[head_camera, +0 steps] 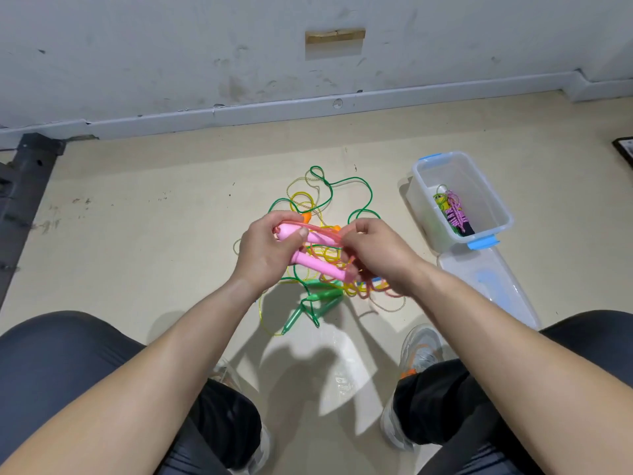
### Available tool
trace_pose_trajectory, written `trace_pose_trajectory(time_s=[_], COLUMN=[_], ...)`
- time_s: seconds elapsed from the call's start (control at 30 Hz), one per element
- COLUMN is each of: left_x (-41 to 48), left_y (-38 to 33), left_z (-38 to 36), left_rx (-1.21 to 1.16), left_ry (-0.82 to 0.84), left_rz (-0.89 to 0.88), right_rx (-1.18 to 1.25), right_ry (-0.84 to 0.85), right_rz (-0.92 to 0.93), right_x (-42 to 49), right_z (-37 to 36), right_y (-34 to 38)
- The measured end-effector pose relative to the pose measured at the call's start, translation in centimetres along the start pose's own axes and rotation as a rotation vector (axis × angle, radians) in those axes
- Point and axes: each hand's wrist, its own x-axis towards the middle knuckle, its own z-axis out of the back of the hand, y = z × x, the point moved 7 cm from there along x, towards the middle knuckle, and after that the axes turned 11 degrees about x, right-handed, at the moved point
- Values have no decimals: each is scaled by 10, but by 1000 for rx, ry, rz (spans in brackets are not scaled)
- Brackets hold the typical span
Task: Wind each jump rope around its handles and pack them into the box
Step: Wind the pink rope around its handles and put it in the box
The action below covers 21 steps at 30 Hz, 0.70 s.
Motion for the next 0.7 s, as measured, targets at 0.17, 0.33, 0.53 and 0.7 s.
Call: trace_pose_trajectory(time_s=[0.17, 0.33, 0.53, 0.7], left_x=[0, -1, 3, 5], left_y=[1, 4, 8, 6], left_z=[2, -2, 4, 6], left_rx=[-148, -409, -632, -748], left_ry=[-185, -237, -205, -171], left_rz=[47, 189, 324, 365], right_rx=[118, -112, -191, -343], right_ry=[-133, -210, -13, 87], right_rz=[133, 302, 496, 578], right_x=[-25, -29, -27, -33], right_z=[-35, -37, -44, -47], right_y=[-6, -14, -7, 1])
